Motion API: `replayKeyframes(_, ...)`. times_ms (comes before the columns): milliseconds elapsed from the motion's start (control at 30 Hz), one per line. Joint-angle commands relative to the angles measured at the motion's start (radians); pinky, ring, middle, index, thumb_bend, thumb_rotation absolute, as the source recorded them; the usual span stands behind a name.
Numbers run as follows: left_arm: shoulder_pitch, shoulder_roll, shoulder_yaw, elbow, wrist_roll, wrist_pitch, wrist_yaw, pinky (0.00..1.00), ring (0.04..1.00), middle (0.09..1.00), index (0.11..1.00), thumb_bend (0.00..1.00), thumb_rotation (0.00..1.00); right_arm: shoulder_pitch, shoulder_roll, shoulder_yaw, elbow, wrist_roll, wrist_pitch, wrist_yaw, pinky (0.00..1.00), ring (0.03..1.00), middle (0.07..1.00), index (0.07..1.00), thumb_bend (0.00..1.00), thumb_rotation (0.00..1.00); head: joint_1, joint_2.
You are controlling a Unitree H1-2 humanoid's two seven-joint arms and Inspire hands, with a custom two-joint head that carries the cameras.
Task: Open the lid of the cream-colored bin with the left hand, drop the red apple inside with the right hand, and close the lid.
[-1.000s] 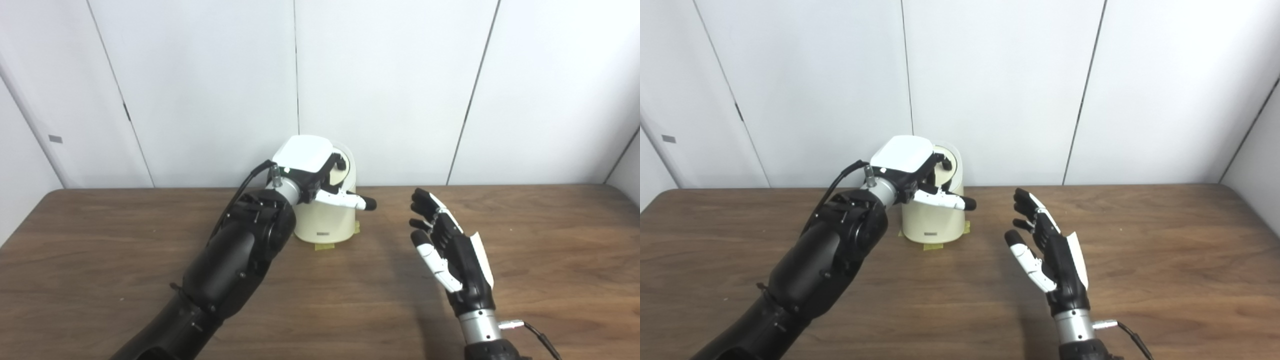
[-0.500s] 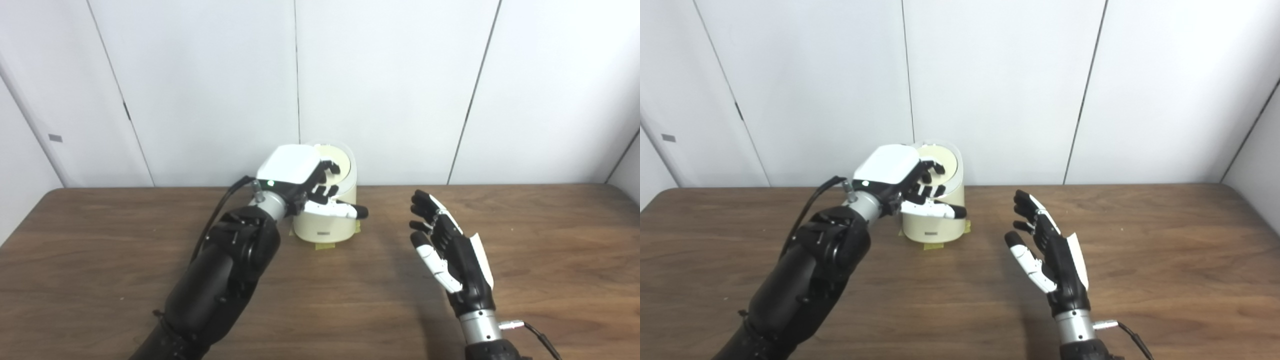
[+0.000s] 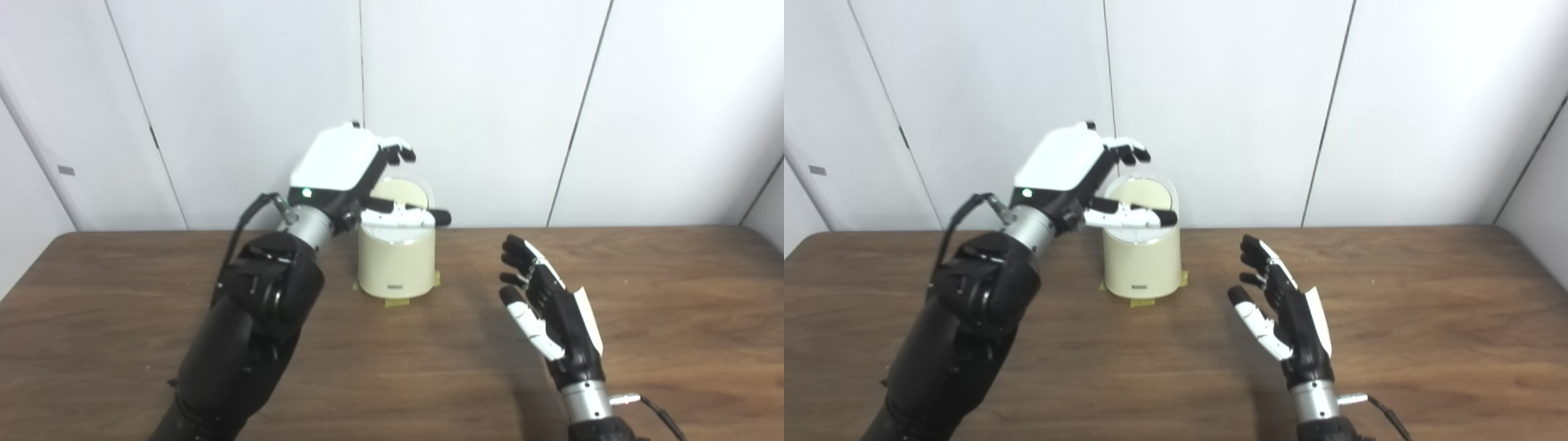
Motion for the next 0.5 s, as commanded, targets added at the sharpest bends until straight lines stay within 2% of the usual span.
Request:
replayKeyframes(0, -0.009, 0.011, 0.022, -0.079, 0.005, -0.023, 0.014, 0.99, 0.73, 0.729, 0.74, 0.9, 0.85, -0.034, 0.002, 0.0, -0.017, 0.003, -0.038, -0.006, 0.77, 0.862, 0.874, 0.87, 0.4, 0.67, -0.001, -0.001)
replayKeyframes(67, 0.039, 0.018, 0.04, -0.123, -0.007, -0.037, 0.028, 0.87, 0.713, 0.723, 0.73, 0.82, 0.83, -0.036, 0.001, -0.001, -0.011, 0.001, -0.039, -0.006, 0.76, 0.858, 0.872, 0.869, 0.41, 0.68, -0.002, -0.003)
replayKeyframes(100, 0.071, 0.025, 0.052, -0.133, -0.021, -0.053, 0.046, 0.76, 0.705, 0.72, 0.727, 0.74, 0.81, -0.037, -0.001, -0.001, -0.008, -0.003, -0.04, -0.007, 0.76, 0.856, 0.87, 0.868, 0.41, 0.68, -0.002, -0.003)
replayKeyframes(167, 0.144, 0.044, 0.081, -0.129, -0.058, -0.104, 0.103, 0.69, 0.702, 0.724, 0.732, 0.63, 0.74, -0.038, -0.003, -0.003, -0.005, -0.02, -0.041, -0.015, 0.75, 0.844, 0.863, 0.862, 0.4, 0.68, -0.005, -0.007)
replayKeyframes(267, 0.258, 0.075, 0.127, -0.082, -0.117, -0.195, 0.208, 0.67, 0.752, 0.771, 0.776, 0.39, 0.59, -0.044, -0.014, -0.011, -0.004, -0.1, -0.037, -0.052, 0.72, 0.811, 0.835, 0.836, 0.37, 0.68, -0.002, -0.006)
replayKeyframes(300, 0.276, 0.078, 0.135, -0.072, -0.125, -0.211, 0.225, 0.67, 0.766, 0.785, 0.788, 0.35, 0.57, -0.045, -0.017, -0.013, -0.004, -0.125, -0.035, -0.062, 0.72, 0.802, 0.828, 0.83, 0.36, 0.7, -0.001, -0.006)
replayKeyframes(333, 0.32, 0.079, 0.156, -0.053, -0.154, -0.239, 0.272, 0.68, 0.774, 0.792, 0.794, 0.32, 0.56, -0.048, -0.03, -0.012, 0.0, -0.18, -0.038, -0.084, 0.72, 0.797, 0.824, 0.826, 0.35, 0.71, 0.001, -0.005)
replayKeyframes(367, 0.361, 0.078, 0.178, -0.035, -0.19, -0.263, 0.312, 0.69, 0.784, 0.799, 0.798, 0.29, 0.5, -0.05, -0.041, -0.013, 0.004, -0.22, -0.042, -0.1, 0.72, 0.791, 0.81, 0.815, 0.33, 0.72, 0.002, -0.005)
replayKeyframes(467, 0.464, 0.064, 0.244, 0.022, -0.324, -0.345, 0.418, 0.68, 0.791, 0.802, 0.792, 0.27, 0.4, -0.05, -0.061, -0.019, 0.017, -0.251, -0.049, -0.123, 0.69, 0.772, 0.781, 0.78, 0.28, 0.62, 0.001, -0.007)
